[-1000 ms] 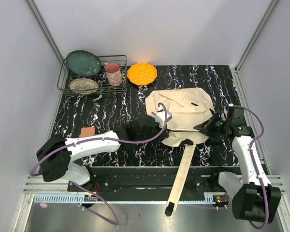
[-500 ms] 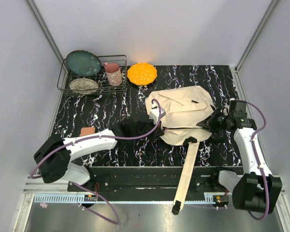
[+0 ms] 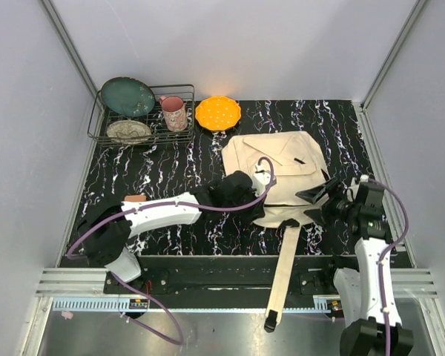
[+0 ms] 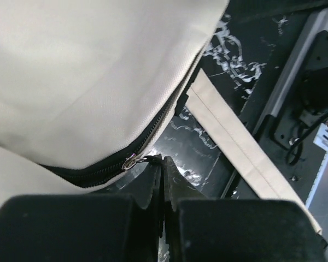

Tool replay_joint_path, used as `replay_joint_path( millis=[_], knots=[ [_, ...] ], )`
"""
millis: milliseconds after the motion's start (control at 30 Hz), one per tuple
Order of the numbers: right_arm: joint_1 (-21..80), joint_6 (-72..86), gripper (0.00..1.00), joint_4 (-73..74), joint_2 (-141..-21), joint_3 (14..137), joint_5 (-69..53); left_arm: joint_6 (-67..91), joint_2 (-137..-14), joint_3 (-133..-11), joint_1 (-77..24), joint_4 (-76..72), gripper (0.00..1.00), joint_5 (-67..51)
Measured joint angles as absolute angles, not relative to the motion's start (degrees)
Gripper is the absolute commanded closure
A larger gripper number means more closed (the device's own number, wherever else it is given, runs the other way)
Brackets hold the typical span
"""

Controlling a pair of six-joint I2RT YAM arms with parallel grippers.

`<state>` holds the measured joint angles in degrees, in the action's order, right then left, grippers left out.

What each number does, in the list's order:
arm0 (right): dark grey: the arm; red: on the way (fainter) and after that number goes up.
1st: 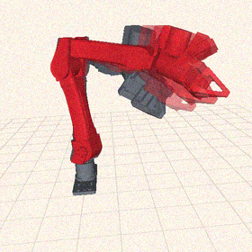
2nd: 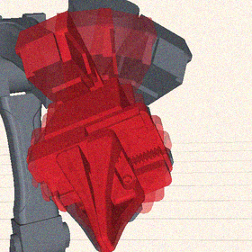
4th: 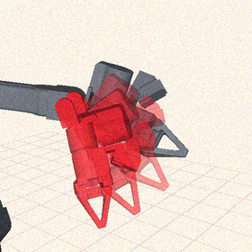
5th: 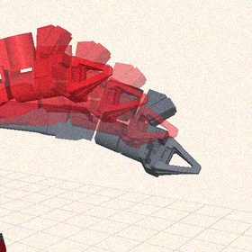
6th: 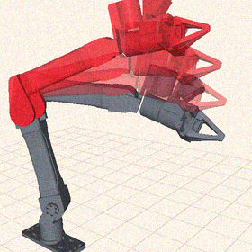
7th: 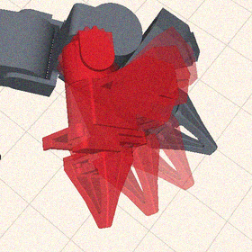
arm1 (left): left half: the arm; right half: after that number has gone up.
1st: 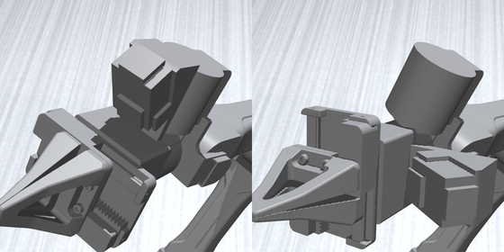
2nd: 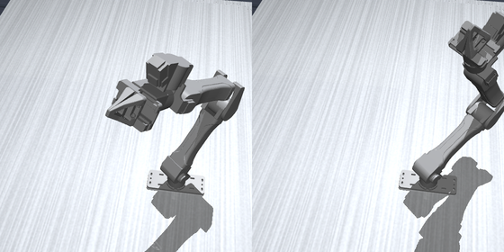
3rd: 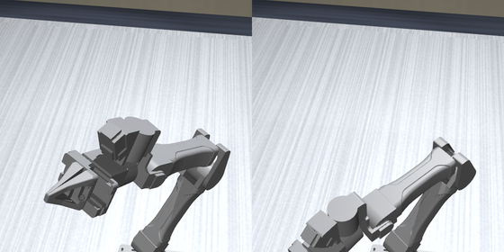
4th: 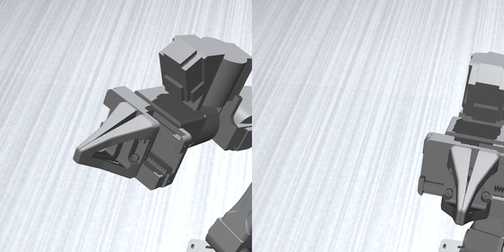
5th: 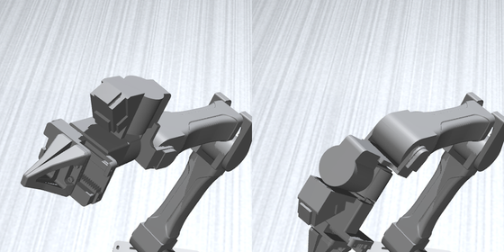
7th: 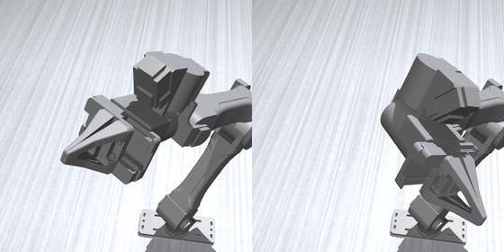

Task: Pack the student bag
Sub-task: Zip the student bag at the center of the board.

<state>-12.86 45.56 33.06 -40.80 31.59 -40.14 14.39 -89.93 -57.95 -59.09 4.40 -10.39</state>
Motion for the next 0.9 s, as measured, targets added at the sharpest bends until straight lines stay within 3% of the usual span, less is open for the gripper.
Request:
replay_joint_path(
  millis=[233, 367, 400, 600, 633, 700, 900],
  knots=[
    [-12.64, 53.01, 0.17, 34.3, -34.63, 25.89, -41.78, 14.35, -94.67, -64.6, -63.86, 5.17, 1.0, -11.4],
    [-12.4, 55.31, 0.25, 33.69, -34.68, 24.53, -41.69, 14.17, -97.25, -68.01, -65.82, 6.37, 1.0, -11.62],
    [-12.32, 55.94, 0.38, 33.08, -34.79, 24.18, -41.71, 14.13, -97.76, -68.69, -66.15, 6.66, 1.0, -11.68],
    [-12.1, 57.12, 0.64, 28.82, -38.04, 22.61, -41.69, 13.93, -100.05, -71.66, -66.85, 7.49, 1.0, -12.27],
    [-12.1, 57.04, 0.81, 28.05, -38.98, 22.46, -41.69, 13.87, -100.05, -71.66, -66.85, 7.62, 1.0, -12.38],
    [-12.03, 56.4, 1.0, 27.27, -40.66, 22.46, -41.52, 13.58, -100.05, -71.66, -66.83, 7.73, 1.0, -12.62],
    [-11.99, 52.93, 1.0, 26.85, -44.84, 23.09, -40.69, 12.34, -99.83, -70.81, -66.78, 7.84, 1.0, -11.77]
  ],
)
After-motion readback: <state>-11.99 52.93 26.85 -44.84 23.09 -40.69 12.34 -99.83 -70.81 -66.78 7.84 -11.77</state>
